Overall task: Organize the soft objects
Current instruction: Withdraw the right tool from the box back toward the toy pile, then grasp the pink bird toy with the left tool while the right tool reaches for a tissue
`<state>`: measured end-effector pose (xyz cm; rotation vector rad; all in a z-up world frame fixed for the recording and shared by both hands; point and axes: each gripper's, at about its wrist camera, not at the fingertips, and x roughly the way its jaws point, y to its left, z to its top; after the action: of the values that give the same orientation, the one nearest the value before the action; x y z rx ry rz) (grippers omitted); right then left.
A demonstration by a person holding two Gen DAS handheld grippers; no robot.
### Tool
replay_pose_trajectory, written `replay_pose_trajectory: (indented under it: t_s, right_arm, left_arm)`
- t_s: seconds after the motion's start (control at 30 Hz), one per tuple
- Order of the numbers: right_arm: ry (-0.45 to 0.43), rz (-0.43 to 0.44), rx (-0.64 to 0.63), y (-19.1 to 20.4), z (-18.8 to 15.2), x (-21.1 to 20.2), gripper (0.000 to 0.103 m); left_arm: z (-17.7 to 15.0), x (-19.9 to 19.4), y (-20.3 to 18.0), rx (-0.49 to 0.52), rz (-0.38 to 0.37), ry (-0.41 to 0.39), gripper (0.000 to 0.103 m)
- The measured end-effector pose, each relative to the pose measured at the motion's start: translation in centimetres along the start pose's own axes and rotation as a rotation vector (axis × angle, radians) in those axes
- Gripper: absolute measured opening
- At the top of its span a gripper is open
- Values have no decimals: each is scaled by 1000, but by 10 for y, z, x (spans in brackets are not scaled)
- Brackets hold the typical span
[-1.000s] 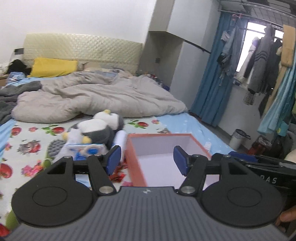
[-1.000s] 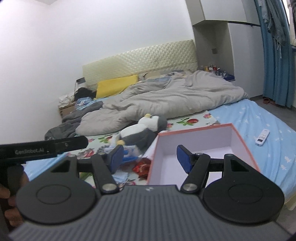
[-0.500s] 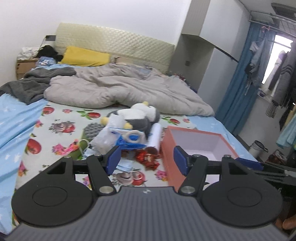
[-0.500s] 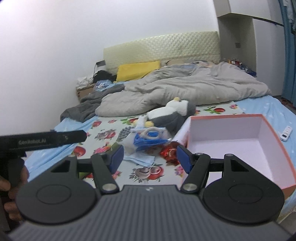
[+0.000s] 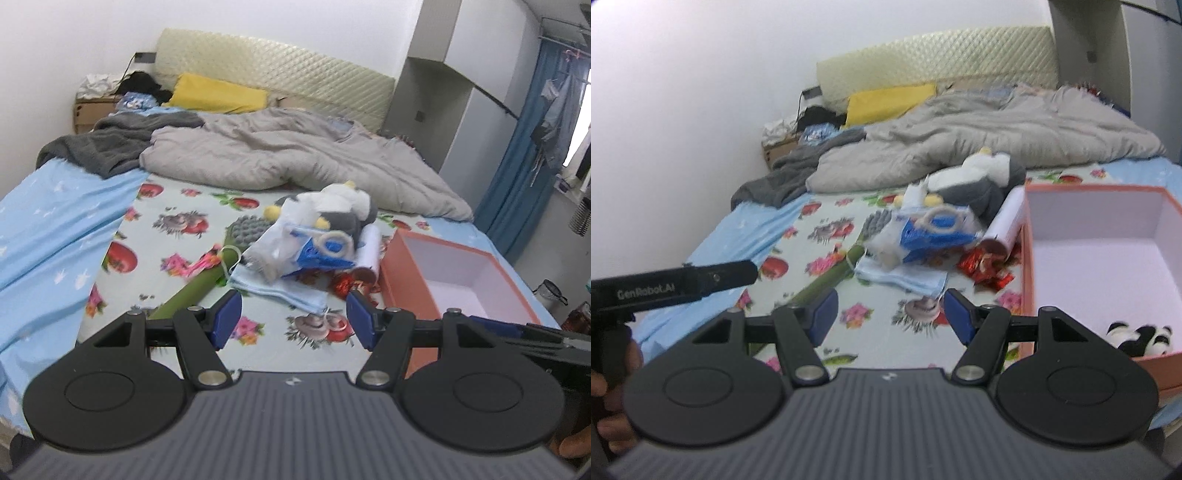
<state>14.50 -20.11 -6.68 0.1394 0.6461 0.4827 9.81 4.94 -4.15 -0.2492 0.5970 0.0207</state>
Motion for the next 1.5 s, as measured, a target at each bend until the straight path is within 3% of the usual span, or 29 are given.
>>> replay_pose_trajectory:
  t_s: [0.5,0.87,1.5]
  right_arm:
    - [130,-18,71,-11,-23,51,66]
    - [155,-5,117,-17,-7,105,66]
    - [206,17,203,-12,28,244,66]
  left_arm:
    - [-39,57,28,-82,52,123,68]
    - [-20,125,65,-92,116,153,68]
    - [7,250,108,11,194,179,68]
